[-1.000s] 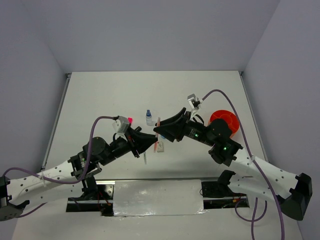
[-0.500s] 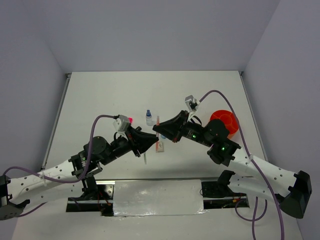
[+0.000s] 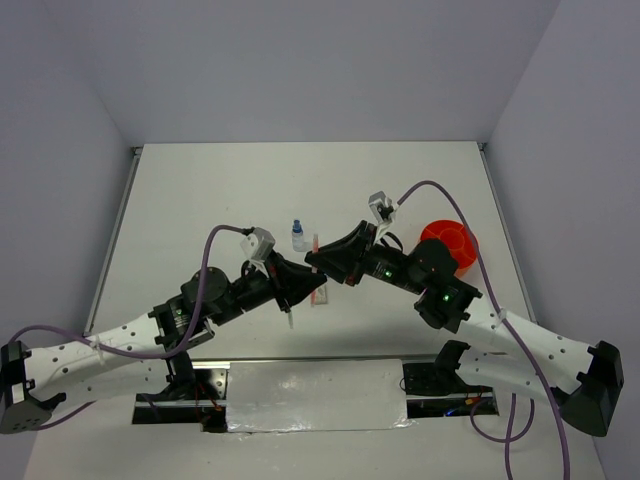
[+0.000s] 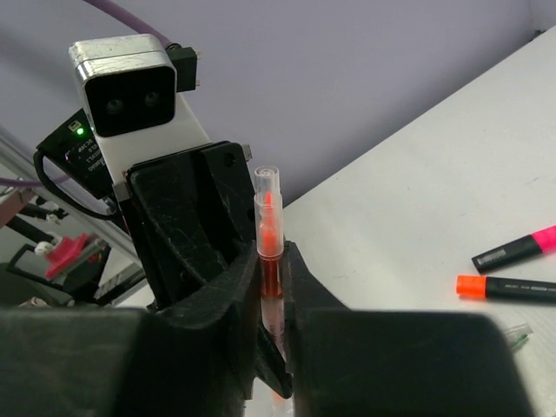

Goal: Sort the stationery into containers
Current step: Close the pen cap on the pen.

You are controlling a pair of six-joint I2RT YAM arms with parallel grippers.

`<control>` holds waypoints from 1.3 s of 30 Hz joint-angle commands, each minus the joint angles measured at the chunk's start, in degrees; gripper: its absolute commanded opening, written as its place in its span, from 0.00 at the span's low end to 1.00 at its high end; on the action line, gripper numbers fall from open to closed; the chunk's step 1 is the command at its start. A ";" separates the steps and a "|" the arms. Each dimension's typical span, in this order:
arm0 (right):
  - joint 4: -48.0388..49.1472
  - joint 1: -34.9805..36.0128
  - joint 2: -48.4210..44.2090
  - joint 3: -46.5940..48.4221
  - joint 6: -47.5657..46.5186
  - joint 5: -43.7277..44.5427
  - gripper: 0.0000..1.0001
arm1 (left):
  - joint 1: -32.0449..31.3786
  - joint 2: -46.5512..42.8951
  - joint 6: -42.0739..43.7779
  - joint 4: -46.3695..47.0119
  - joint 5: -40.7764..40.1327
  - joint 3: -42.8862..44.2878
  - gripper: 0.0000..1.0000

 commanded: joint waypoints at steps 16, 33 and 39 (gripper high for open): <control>-7.09 0.48 -0.01 9.02 -7.30 -0.15 0.48 | 0.19 -1.70 2.13 3.78 6.84 0.42 0.00; -7.10 0.48 2.01 10.70 -7.92 -0.94 0.00 | 0.27 -2.84 2.39 2.90 6.84 -0.28 0.00; -6.14 0.48 2.89 9.47 -7.13 -3.04 0.00 | 0.19 -3.72 4.67 0.72 5.53 1.73 0.00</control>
